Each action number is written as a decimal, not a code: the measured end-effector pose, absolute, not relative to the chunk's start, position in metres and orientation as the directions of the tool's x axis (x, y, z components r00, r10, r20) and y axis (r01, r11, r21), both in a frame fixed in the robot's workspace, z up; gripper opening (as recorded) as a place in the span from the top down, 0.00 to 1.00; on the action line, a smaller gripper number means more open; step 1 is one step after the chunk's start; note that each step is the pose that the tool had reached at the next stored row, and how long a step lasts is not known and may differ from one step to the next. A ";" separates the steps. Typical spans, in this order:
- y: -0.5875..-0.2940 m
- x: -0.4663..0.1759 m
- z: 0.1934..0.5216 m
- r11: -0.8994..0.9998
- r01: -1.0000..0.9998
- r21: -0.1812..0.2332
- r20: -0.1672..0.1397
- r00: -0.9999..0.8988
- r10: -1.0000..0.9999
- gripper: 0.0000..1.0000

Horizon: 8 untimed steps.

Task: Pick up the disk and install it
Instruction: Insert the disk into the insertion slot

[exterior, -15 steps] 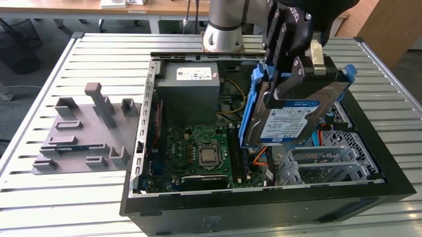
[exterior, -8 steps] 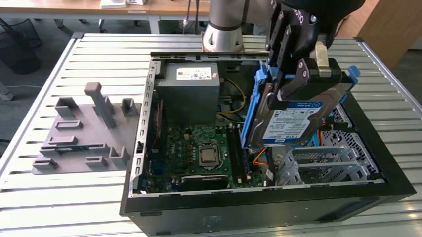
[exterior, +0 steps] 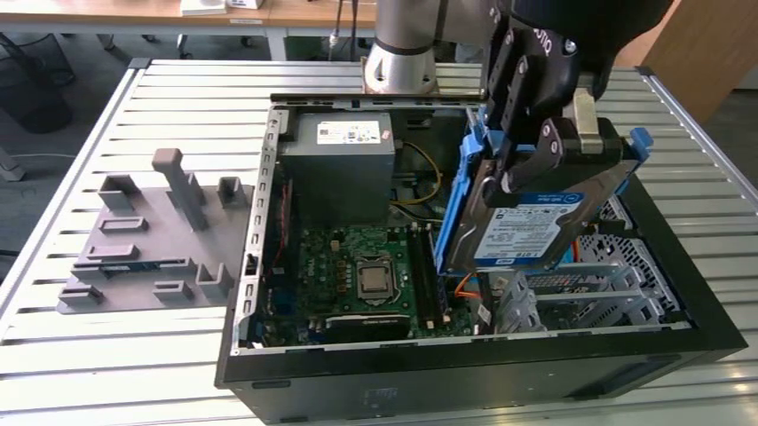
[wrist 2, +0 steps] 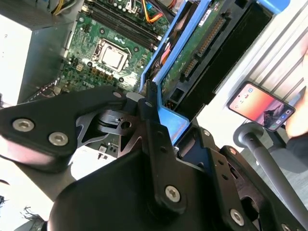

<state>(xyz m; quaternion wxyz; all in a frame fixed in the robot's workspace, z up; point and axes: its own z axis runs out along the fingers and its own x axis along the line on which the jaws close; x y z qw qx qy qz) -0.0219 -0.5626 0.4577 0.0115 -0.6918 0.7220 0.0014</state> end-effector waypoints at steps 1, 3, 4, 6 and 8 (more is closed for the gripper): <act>-0.563 -0.021 0.457 0.043 -0.999 -0.014 -0.018 -0.043 -0.999 0.64; -0.564 -0.016 0.457 0.043 -0.999 -0.012 -0.019 -0.043 -0.999 0.64; -0.564 -0.012 0.457 0.043 -0.999 -0.010 -0.018 -0.043 -0.999 0.64; -0.564 -0.005 0.456 0.043 -0.999 -0.006 -0.018 -0.043 -0.999 0.64; -0.564 0.002 0.456 0.043 -0.999 -0.002 -0.018 -0.043 -0.999 0.64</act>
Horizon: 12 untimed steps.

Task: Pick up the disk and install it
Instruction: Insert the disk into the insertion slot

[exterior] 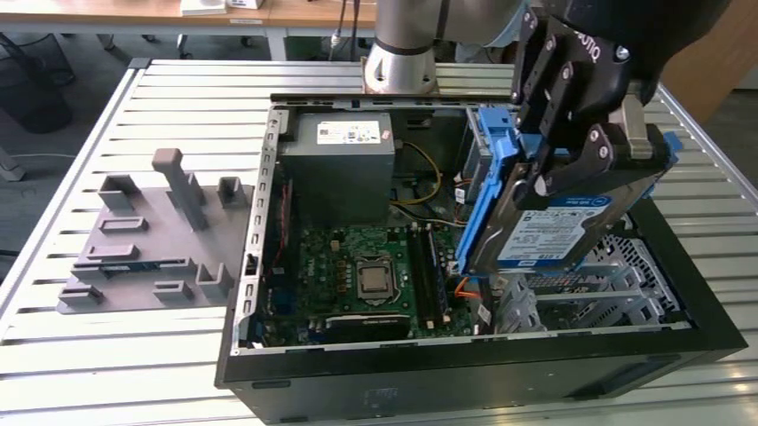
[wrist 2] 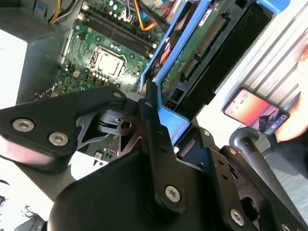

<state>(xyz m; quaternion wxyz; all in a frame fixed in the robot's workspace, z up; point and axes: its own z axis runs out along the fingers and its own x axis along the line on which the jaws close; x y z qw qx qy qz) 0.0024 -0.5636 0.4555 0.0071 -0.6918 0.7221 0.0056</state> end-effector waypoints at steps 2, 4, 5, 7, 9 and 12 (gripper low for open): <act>-0.564 0.009 0.455 0.043 -0.999 0.000 -0.018 -0.043 -0.999 0.64; -0.564 0.013 0.454 0.043 -0.999 0.000 -0.018 -0.043 -0.999 0.64; -0.564 0.016 0.454 0.043 -0.999 0.000 -0.018 -0.043 -0.999 0.64; -0.564 0.019 0.454 0.043 -0.999 0.000 -0.018 -0.043 -0.999 0.64; -0.564 0.023 0.453 0.043 -0.999 0.000 -0.018 -0.043 -0.999 0.64; -0.564 0.024 0.453 0.043 -0.999 0.000 -0.018 -0.043 -0.999 0.64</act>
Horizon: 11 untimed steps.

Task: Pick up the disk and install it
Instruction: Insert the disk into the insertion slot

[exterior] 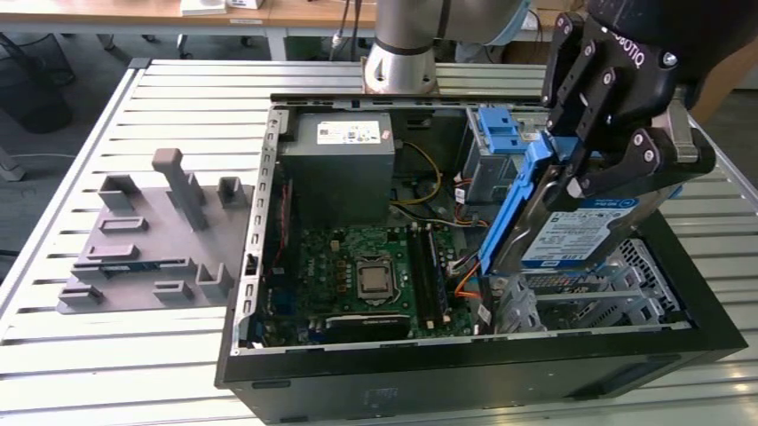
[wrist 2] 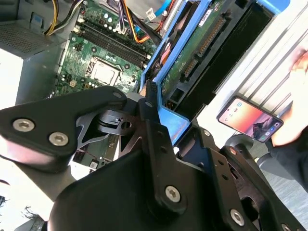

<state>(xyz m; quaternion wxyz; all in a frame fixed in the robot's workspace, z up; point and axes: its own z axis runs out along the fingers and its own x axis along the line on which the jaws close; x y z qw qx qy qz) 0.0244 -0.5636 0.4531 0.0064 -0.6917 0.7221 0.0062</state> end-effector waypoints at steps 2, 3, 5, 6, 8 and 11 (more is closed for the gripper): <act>-0.564 0.025 0.453 0.043 -0.999 0.000 -0.018 -0.043 -0.999 0.64; -0.564 0.025 0.453 0.043 -0.999 0.000 -0.018 -0.043 -0.999 0.64; -0.564 0.029 0.453 0.043 -0.999 0.000 -0.018 -0.043 -0.999 0.64; -0.564 0.031 0.453 0.043 -0.999 0.000 -0.018 -0.043 -0.999 0.64; -0.564 0.034 0.452 0.043 -0.999 0.000 -0.018 -0.043 -0.999 0.64; -0.566 0.037 0.451 0.043 -0.999 0.000 -0.018 -0.043 -0.999 0.64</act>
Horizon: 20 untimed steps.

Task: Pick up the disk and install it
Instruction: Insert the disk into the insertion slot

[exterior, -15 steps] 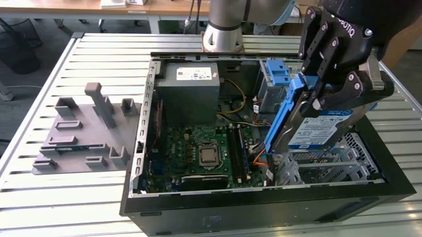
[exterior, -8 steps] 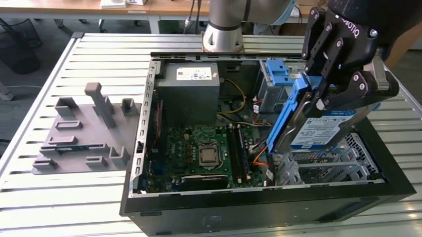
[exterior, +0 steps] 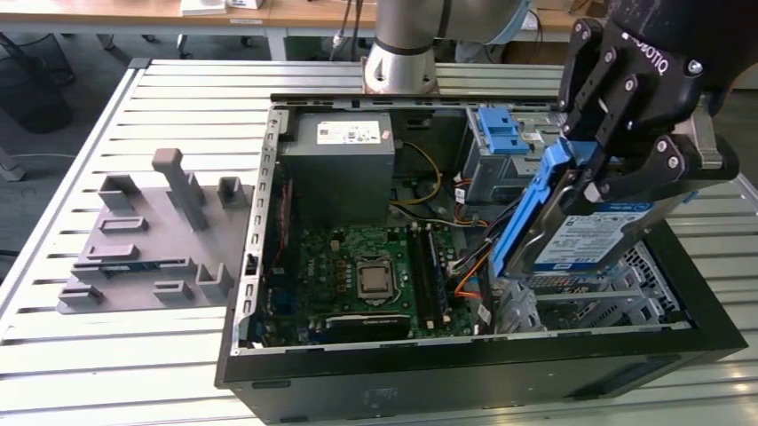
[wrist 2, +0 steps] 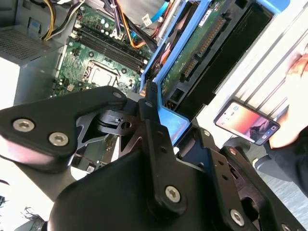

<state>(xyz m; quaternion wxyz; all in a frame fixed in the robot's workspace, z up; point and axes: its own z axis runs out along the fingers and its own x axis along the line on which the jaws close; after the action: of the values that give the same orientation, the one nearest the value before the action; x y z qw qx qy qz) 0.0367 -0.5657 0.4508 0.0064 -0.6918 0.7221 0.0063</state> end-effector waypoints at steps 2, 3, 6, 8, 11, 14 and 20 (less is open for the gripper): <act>-0.566 0.039 0.450 0.043 -0.999 0.000 -0.018 -0.043 -0.999 0.64; -0.566 0.040 0.450 0.043 -0.999 0.000 -0.018 -0.043 -0.999 0.64; -0.566 0.042 0.450 0.043 -0.999 0.000 -0.018 -0.043 -0.999 0.64; -0.566 0.043 0.449 0.041 -0.999 0.000 -0.018 -0.041 -0.999 0.64; -0.568 0.044 0.449 0.040 -0.999 0.000 -0.018 -0.040 -0.999 0.64; -0.569 0.045 0.448 0.040 -0.999 0.000 -0.018 -0.040 -0.999 0.64; -0.570 0.049 0.446 0.021 -1.000 0.000 -0.018 -0.021 -1.000 0.64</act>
<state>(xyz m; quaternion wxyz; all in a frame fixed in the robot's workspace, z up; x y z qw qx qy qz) 0.0488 -0.5698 0.4461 0.0061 -0.6996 0.7145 0.0063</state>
